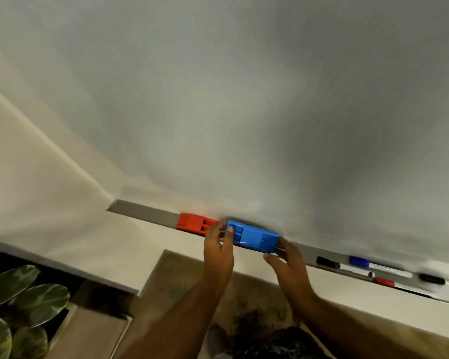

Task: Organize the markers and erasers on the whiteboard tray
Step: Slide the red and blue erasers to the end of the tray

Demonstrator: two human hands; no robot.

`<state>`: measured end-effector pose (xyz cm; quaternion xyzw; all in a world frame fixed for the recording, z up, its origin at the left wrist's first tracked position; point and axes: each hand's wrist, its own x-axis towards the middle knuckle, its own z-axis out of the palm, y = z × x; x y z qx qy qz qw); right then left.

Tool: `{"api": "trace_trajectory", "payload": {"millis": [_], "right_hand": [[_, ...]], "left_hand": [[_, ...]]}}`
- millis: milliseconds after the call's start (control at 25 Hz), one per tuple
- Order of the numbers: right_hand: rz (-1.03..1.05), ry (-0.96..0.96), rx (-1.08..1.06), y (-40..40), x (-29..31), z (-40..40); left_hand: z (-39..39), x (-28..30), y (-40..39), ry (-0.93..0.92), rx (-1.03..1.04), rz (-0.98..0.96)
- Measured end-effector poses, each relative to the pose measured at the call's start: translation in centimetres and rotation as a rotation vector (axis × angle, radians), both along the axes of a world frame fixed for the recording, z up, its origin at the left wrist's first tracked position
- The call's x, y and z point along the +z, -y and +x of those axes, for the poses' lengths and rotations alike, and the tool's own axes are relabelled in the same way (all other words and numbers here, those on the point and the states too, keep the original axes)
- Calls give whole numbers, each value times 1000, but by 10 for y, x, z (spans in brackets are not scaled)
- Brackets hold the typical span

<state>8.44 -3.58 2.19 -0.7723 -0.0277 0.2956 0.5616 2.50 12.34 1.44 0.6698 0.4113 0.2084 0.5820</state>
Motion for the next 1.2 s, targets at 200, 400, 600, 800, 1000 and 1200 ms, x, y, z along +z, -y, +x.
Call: {"api": "trace_trajectory", "payload": {"millis": [200, 400, 600, 800, 1000, 1200], "right_hand": [[-2, -4, 241, -119, 2, -27], [19, -19, 361, -228, 1, -50], [56, -52, 341, -301, -14, -51], [76, -151, 278, -343, -26, -48], [-6, -191, 293, -349, -31, -42], [-42, -182, 318, -346, -33, -34]], "left_hand": [[-42, 3, -123, -58, 139, 47], [-78, -5, -221, -128, 218, 49], [-90, -17, -289, -182, 149, 50], [-83, -29, -328, -335, 17, 135], [-78, -50, -339, -475, -84, 292], [-72, -54, -345, -579, -167, 444]]}}
